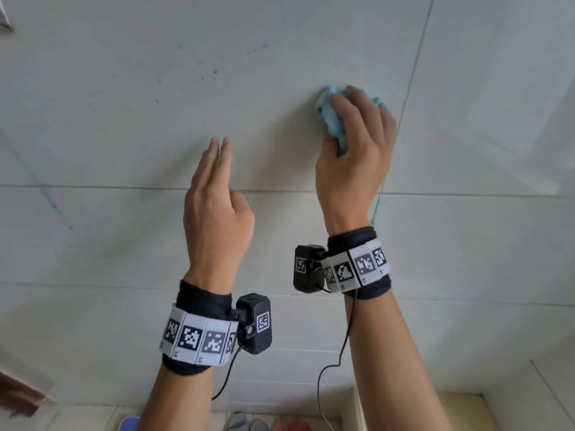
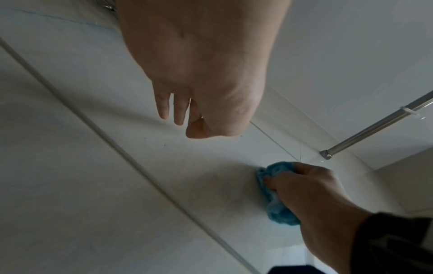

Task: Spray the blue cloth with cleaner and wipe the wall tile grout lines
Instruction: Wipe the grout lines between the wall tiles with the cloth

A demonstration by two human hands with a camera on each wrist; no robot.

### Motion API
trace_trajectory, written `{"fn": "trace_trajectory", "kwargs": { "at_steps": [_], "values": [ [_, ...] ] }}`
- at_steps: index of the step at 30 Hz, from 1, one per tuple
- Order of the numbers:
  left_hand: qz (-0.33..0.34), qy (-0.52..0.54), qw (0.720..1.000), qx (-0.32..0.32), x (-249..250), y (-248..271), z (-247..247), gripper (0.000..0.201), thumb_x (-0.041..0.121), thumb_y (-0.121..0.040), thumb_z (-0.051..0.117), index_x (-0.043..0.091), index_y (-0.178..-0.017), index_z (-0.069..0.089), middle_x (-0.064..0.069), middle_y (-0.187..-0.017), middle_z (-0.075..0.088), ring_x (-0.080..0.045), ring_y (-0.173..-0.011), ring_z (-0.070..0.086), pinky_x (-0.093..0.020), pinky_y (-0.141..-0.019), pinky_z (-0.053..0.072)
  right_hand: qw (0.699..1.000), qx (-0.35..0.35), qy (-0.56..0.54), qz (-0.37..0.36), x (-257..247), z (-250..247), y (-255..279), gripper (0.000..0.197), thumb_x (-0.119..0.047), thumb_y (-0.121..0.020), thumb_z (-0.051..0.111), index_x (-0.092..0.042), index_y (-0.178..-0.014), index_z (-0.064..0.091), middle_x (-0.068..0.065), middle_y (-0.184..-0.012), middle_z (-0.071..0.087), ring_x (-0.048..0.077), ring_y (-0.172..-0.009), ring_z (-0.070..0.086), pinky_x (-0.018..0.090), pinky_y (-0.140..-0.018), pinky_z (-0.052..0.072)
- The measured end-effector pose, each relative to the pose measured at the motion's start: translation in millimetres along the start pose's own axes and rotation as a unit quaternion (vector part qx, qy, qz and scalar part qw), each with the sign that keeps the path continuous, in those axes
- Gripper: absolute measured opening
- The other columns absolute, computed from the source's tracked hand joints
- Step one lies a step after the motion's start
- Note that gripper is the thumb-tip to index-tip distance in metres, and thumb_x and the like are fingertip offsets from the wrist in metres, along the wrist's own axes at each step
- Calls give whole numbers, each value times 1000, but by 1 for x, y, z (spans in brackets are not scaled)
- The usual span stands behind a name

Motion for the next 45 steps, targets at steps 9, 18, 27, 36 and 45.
{"fn": "trace_trajectory", "kwargs": {
  "at_steps": [9, 18, 27, 36, 45],
  "values": [
    [47, -15, 999, -8, 0, -2, 17, 76, -6, -82, 35, 9, -157, 43, -7, -169, 31, -24, -156, 29, -37, -125, 31, 988, -121, 45, -82, 10, 0, 77, 49, 18, -86, 62, -10, -124, 75, 3, -137, 67, 39, -126, 55, 38, -112, 46],
    [79, 5, 994, -81, 14, 23, 45, 80, -14, -84, 37, 9, -161, 33, -6, -171, 24, -21, -160, 18, -43, -126, 29, 993, 46, 56, 88, 53, -35, 62, 36, 6, -90, 72, -13, -121, 76, 1, -134, 69, 31, -122, 62, 29, -117, 39],
    [102, -2, 989, -110, 33, 34, 64, 82, -14, -85, 41, 10, -163, 29, -7, -173, 19, -22, -160, 16, -42, -126, 28, 982, 20, 86, 164, 89, -55, 149, 39, 10, -87, 74, -12, -119, 77, -2, -133, 70, 32, -118, 62, 35, -110, 48],
    [94, -109, 977, -156, 37, 42, 76, 110, 4, -82, 75, 18, -167, 7, -6, -175, -2, -22, -161, 1, -40, -130, 18, 987, 49, 13, 151, 83, -64, 102, 31, -1, -96, 73, -8, -126, 73, 5, -136, 67, 23, -126, 61, 50, -112, 45],
    [80, -110, 981, -138, 42, 43, 79, 105, 7, -82, 74, 16, -167, 13, -9, -175, 4, -24, -161, 6, -41, -129, 20, 989, 29, 118, 84, 118, -61, 186, 30, 12, -94, 67, -1, -119, 75, 11, -131, 70, 23, -125, 54, 56, -100, 52]
  ]
}}
Point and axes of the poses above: each hand's wrist, its own y-axis away from the middle knuckle, its own z-axis out of the palm, x = y × z, the point moved 2 cm from there along -y, towards the middle knuckle
